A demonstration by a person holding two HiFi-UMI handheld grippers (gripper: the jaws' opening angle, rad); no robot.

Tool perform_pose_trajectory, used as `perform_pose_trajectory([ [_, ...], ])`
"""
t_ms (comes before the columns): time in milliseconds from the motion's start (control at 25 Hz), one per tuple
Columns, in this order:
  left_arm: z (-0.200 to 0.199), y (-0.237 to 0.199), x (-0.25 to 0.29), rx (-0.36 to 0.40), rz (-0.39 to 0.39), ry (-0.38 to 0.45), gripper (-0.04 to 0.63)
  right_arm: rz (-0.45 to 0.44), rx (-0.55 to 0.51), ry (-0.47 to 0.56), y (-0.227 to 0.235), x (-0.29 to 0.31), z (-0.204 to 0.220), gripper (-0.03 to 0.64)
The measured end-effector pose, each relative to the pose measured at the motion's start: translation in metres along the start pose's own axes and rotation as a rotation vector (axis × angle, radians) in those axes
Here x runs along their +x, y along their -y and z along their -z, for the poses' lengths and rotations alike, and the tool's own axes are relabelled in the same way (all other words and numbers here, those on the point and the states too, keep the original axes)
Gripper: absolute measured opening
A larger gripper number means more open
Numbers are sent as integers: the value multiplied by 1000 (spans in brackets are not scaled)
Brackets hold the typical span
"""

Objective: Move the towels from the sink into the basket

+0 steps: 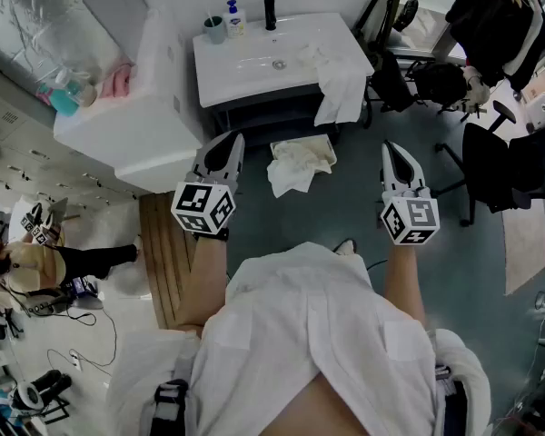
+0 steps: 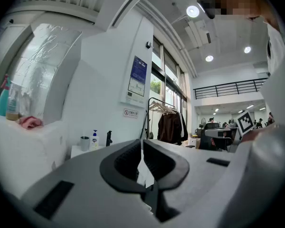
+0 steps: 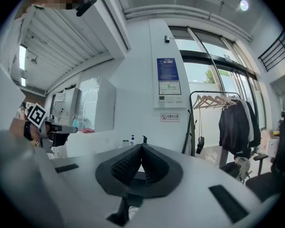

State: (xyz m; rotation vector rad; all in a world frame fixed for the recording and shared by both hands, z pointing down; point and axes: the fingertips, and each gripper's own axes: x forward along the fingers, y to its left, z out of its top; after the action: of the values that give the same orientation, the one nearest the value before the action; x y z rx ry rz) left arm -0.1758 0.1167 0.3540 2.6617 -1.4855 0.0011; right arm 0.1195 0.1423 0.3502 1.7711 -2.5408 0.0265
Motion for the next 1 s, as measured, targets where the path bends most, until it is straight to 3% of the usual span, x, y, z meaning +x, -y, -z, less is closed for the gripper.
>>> perform_pose_trajectory([
  [1000, 6, -32, -8, -31, -16, 4, 23, 12, 25, -2, -18, 19, 7, 28],
])
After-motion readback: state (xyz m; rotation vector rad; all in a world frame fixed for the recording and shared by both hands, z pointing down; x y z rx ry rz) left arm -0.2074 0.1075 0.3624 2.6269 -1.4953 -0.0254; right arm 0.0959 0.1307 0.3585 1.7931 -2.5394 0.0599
